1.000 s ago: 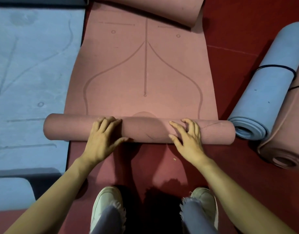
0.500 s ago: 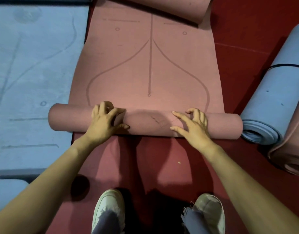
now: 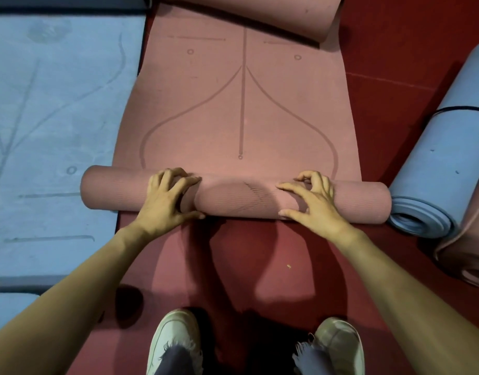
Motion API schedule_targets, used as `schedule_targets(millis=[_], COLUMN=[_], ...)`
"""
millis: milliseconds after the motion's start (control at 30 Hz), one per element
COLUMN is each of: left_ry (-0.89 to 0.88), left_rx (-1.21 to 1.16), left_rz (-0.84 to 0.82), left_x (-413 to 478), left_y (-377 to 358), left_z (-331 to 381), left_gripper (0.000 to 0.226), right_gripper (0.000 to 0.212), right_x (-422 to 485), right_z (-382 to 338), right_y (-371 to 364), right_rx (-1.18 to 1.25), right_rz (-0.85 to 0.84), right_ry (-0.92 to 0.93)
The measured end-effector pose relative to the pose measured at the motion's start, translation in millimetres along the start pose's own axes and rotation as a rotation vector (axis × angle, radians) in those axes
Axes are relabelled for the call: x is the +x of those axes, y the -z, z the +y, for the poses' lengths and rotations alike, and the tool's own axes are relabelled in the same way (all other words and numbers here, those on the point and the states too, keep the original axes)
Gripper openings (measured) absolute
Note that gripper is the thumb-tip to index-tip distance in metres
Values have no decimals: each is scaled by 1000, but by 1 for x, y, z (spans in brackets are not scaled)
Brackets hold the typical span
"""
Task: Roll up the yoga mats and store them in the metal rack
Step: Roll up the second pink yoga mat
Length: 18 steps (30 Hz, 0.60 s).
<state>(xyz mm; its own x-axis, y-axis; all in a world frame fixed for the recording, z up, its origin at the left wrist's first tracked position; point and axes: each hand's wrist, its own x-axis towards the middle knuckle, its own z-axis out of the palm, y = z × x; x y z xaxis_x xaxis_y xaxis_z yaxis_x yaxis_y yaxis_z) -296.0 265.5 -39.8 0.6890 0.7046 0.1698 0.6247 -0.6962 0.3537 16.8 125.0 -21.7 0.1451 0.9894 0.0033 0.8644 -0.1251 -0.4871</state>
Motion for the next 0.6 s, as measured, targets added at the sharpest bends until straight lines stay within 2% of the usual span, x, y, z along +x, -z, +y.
schedule_targets(millis=[233,400,500,600], left_ry=[-38,-71,-45,-71], left_rx=[61,113,88,164], left_rz=[-155,-87,-55,-87], left_x=[27,20,14,14], left_y=[16,10,5,3], left_z=[-7,2,4,2], left_gripper=[88,70,82,96], right_gripper=[55,61,73,89], right_x=[8,6,3,4], right_z=[-2,-6,-4,-7], right_y=[-5,-6,-5,-4], right_rx=[-131,-119,-124,-191], right_rz=[21,-26,-94,-155], right_ry=[-18,-42,-29,-29])
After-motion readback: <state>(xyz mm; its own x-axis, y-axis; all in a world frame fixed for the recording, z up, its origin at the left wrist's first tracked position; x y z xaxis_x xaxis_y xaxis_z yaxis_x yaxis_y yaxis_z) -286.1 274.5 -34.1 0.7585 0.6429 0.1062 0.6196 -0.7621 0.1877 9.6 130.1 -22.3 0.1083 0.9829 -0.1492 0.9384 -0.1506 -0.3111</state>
